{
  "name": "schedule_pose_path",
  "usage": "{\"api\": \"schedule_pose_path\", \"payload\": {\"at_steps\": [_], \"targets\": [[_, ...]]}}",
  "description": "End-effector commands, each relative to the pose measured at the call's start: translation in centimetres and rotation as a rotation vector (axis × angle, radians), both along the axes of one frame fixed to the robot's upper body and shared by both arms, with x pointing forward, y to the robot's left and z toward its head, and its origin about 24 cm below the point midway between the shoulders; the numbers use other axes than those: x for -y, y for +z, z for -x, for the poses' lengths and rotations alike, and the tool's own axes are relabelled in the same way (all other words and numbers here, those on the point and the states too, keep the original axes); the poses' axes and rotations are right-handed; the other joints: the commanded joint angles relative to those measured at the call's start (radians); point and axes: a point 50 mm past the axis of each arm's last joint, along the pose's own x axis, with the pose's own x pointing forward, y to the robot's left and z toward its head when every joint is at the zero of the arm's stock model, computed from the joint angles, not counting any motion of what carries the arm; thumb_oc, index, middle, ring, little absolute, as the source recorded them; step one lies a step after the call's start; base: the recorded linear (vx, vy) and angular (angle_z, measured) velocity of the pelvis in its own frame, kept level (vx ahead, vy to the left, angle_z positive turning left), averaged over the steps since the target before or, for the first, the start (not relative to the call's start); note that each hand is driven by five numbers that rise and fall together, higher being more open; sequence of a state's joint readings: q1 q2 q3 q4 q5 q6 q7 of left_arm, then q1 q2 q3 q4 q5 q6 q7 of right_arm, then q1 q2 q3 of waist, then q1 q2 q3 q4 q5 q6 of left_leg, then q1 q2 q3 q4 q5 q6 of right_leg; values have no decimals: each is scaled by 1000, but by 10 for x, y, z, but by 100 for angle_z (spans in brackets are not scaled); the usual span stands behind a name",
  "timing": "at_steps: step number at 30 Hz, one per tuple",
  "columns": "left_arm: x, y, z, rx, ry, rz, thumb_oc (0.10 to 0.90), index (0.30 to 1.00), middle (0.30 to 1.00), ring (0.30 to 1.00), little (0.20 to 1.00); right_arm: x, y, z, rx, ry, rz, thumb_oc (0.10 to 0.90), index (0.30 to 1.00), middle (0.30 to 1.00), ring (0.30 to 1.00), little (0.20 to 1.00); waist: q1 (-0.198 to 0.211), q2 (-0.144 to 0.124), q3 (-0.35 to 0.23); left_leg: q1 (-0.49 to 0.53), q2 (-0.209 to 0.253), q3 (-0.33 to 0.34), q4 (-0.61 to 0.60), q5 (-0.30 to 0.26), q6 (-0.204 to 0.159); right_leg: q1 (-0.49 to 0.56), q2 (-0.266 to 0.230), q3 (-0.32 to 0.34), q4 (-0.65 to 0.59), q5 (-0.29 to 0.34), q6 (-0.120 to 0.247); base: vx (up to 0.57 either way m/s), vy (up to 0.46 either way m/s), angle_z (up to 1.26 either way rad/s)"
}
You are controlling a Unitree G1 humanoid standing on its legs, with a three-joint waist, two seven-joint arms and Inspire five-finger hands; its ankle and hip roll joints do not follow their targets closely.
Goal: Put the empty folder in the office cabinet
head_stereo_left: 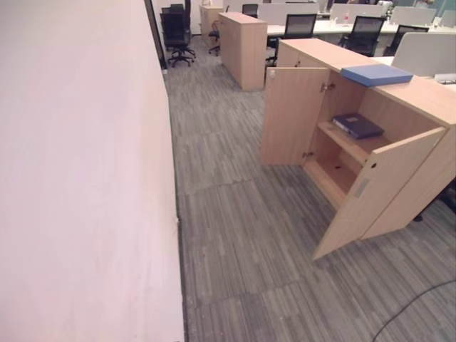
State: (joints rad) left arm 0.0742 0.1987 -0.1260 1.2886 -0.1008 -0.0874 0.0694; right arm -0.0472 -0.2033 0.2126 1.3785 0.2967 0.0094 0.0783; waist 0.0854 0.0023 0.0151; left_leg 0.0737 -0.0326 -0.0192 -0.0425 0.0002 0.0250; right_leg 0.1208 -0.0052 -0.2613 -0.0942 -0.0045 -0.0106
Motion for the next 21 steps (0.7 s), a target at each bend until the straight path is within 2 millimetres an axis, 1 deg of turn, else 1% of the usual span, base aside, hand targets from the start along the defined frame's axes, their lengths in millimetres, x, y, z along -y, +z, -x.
{"api": "schedule_pose_path", "payload": {"at_steps": [1, 8, 10, 14, 19, 20, 21], "targets": [[-11, 0, 14, -80, -36, -50, 800, 900, 900, 900, 900, -4, 2, -16, 32, 0, 0, 800, 900, 900, 900, 900, 26, -39, 11, 29, 5, -83, -45, -54, -42, -21, -62, -32, 7, 5, 106, 0, 0, 0], [-15, 1, 14, -75, -33, -91, 800, 900, 900, 900, 900, -5, 2, -15, 31, -8, 3, 800, 900, 900, 900, 900, 32, -41, 10, 34, 5, -88, -45, -57, -43, -15, -62, -34, 7, 1, 105, 0, 0, 0], [-19, 3, 11, -57, -67, -183, 800, 900, 900, 900, 900, -10, 1, -18, 40, -18, 14, 800, 900, 900, 900, 900, 36, -46, 9, 37, 5, -89, -45, -58, -44, -12, -61, -37, 7, -1, 106, 0, 0, 0], [-15, 1, 15, -65, -25, -148, 800, 900, 900, 900, 900, -9, 1, -18, 39, -31, 21, 800, 900, 900, 900, 900, 35, -45, 9, 39, 6, -86, -45, -58, -45, -11, -60, -35, 7, -2, 105, 0, 0, 0], [-9, -1, 23, -94, 5, -90, 800, 900, 900, 900, 900, -7, 1, -13, 23, -30, 11, 800, 900, 900, 900, 900, 29, -42, 8, 42, 8, -82, -45, -60, -43, -9, -59, -32, 7, -2, 104, 0, 0, 0], [-8, -2, 24, -101, 9, -75, 800, 900, 900, 900, 900, -7, 1, -13, 22, -26, 8, 800, 900, 900, 900, 900, 28, -41, 8, 42, 8, -82, -45, -61, -43, -10, -59, -31, 7, -1, 104, 0, 0, 0], [-4, -3, 30, -124, 35, -25, 800, 900, 900, 900, 900, -6, 1, -12, 20, -15, -1, 800, 900, 900, 900, 900, 25, -37, 7, 43, 9, -79, -45, -62, -43, -11, -59, -30, 7, -1, 104, 0, 0, 0]]}}
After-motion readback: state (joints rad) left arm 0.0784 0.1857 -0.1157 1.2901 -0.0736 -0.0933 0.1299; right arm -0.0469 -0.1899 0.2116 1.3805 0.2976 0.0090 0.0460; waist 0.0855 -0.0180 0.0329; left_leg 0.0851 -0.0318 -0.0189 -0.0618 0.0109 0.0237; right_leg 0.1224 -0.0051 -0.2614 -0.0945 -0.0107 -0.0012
